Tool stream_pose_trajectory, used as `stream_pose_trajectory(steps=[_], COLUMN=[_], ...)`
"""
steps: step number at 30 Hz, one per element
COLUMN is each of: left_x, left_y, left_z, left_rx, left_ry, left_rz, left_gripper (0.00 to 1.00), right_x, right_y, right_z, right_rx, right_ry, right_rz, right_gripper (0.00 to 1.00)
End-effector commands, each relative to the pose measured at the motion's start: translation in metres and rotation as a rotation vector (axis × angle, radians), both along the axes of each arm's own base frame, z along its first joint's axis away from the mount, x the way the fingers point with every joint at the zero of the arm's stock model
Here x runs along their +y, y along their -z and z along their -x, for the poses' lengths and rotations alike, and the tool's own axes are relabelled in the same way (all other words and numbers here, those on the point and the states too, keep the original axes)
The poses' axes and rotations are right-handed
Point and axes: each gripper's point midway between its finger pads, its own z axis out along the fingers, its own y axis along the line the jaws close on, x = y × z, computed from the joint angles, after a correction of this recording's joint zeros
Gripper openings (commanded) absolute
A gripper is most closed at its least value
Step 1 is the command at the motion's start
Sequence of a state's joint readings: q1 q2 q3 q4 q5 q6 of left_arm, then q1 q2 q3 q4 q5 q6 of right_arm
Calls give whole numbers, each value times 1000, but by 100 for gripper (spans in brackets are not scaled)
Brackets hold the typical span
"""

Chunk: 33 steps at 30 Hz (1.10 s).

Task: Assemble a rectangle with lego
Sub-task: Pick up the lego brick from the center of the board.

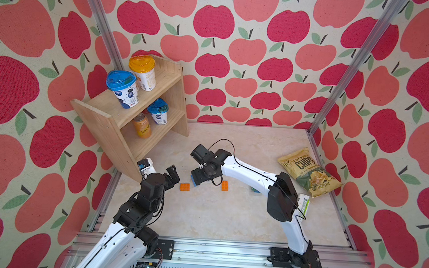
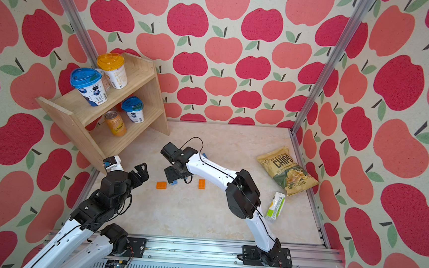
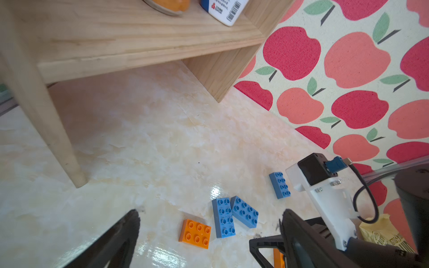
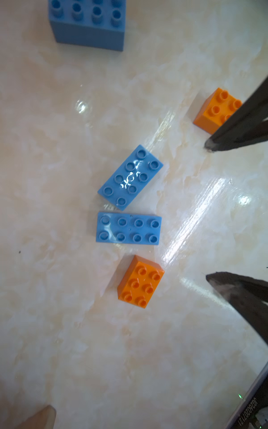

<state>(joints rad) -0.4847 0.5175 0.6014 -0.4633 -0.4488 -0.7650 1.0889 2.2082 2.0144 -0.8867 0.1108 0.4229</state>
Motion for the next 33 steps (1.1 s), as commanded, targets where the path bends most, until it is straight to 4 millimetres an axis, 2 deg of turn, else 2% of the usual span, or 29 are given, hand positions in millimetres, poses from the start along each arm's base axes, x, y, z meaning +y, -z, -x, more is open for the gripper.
stream_pose_trajectory(steps=[1, 5, 8, 13, 22, 33], left_x=[25, 31, 31, 30, 31, 27], left_y=[-9, -16, -16, -13, -9, -1], left_z=[13, 18, 18, 16, 15, 13], left_rx=[-8, -23, -16, 8, 18, 47], left_ry=[-115, -135, -134, -137, -146, -138], left_rz=[-4, -5, -15, -23, -26, -14], left_gripper=[97, 97, 97, 98, 97, 97], right_x=[21, 50, 64, 76, 81, 73], right_y=[20, 26, 32, 47, 68, 86], right_z=[11, 16, 15, 15, 27, 35], right_rx=[-9, -3, -4, 3, 76, 129], right_ry=[-191, -296, -350, -412, -448, -444], right_rz=[46, 8, -4, 2, -1, 43], right_gripper=[84, 84, 89, 89, 86, 74])
